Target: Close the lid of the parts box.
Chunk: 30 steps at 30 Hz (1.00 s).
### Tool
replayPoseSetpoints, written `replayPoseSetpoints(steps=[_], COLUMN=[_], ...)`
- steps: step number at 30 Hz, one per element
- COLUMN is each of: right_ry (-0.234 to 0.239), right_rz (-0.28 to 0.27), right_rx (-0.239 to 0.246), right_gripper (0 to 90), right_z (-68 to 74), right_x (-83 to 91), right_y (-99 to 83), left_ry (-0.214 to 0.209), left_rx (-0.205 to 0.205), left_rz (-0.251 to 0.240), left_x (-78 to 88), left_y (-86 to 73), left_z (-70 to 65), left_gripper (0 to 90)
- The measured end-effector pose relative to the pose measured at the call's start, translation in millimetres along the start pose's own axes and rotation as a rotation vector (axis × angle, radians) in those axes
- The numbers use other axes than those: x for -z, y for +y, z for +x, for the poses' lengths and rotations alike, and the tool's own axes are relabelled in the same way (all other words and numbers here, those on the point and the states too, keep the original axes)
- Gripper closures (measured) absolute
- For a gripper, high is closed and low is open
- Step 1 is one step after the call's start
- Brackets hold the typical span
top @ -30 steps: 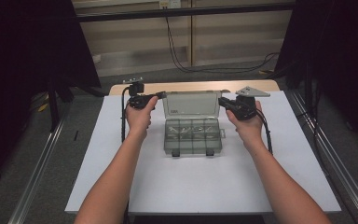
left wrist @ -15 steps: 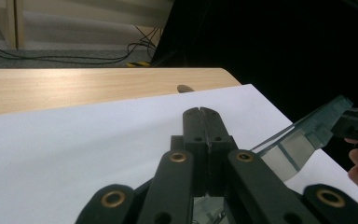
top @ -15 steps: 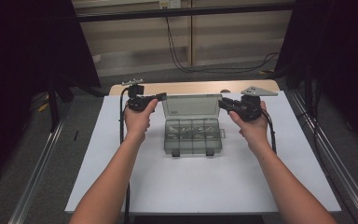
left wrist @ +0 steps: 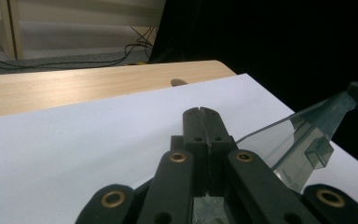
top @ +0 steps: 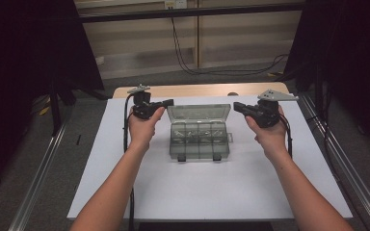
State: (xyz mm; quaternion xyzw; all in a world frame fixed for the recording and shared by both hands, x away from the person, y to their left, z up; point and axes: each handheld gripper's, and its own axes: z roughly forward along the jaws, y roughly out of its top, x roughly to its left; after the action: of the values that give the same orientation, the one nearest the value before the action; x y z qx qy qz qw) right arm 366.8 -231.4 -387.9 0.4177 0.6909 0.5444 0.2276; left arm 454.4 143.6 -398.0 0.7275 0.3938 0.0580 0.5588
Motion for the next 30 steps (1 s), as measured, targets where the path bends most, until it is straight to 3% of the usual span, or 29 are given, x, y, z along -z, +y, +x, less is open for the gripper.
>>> replayPoseSetpoints(steps=[4,8,16,22,30], right_ry=[-0.006,-0.041,-0.031,-0.018,0.002], right_rz=[0.003,0.011,-0.002,0.016,0.026], right_rx=[0.001,0.015,0.026,0.050,0.059], right_gripper=[90.0,90.0,90.0,90.0,90.0], right_z=[6.9,13.4,22.2,27.8,36.6], right_x=[-2.1,-4.3,0.0,3.8,11.1], right_y=[1.9,2.1,-0.2,-12.8,-32.3], left_ry=[-0.002,-0.008,-0.033,-0.037,-0.032], left_rx=[-0.018,-0.022,-0.064,-0.105,-0.126], left_rz=[-0.008,-0.010,-0.017,-0.014,-0.014], left_x=[4.8,9.3,20.9,31.4,37.1], left_y=[-4.3,-9.2,-19.8,-27.5,-45.6], left_z=[-3.5,-6.6,-19.6,-29.6,-37.8], left_gripper=[90.0,90.0,90.0,90.0,90.0])
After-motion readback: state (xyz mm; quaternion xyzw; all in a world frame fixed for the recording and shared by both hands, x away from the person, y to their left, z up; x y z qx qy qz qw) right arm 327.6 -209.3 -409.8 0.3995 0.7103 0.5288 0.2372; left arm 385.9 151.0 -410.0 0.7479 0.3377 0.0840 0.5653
